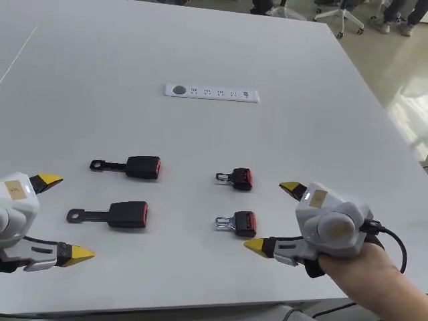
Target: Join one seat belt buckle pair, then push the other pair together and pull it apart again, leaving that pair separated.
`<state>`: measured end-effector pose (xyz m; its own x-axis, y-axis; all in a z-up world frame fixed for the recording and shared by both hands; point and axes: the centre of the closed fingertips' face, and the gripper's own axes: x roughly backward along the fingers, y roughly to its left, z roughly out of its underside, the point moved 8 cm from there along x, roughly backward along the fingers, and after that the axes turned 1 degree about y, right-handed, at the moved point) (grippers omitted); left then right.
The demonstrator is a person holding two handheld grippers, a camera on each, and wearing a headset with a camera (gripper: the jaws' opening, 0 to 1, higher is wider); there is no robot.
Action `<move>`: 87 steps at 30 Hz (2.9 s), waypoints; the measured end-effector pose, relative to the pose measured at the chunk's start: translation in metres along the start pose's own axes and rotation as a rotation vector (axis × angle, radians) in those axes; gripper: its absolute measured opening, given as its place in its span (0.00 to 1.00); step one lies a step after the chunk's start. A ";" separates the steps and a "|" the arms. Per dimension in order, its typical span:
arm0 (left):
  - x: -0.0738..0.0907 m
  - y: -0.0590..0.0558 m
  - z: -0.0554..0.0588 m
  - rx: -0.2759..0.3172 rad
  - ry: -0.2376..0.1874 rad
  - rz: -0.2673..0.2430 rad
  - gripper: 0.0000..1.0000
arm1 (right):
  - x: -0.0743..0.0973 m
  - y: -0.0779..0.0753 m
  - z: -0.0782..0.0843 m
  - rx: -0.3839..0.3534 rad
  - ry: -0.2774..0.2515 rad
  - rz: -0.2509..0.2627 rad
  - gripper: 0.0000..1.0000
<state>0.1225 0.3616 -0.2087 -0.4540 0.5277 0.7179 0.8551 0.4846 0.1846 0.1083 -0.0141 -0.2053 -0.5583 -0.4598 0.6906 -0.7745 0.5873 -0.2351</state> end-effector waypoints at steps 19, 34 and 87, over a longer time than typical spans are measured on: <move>-0.023 0.006 -0.012 -0.074 0.048 0.089 0.81 | -0.008 -0.002 0.003 0.047 0.037 -0.097 0.65; -0.071 0.011 -0.004 -0.169 0.135 0.211 0.63 | -0.052 -0.009 0.022 0.140 0.105 -0.235 0.55; -0.127 0.016 -0.005 -0.377 0.261 0.417 0.31 | -0.111 -0.027 0.046 0.302 0.266 -0.497 0.34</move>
<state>0.1955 0.2987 -0.2932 -0.0268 0.4088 0.9122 0.9986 -0.0309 0.0432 0.1771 -0.0099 -0.3069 -0.0478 -0.4254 0.9038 -0.9934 0.1145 0.0014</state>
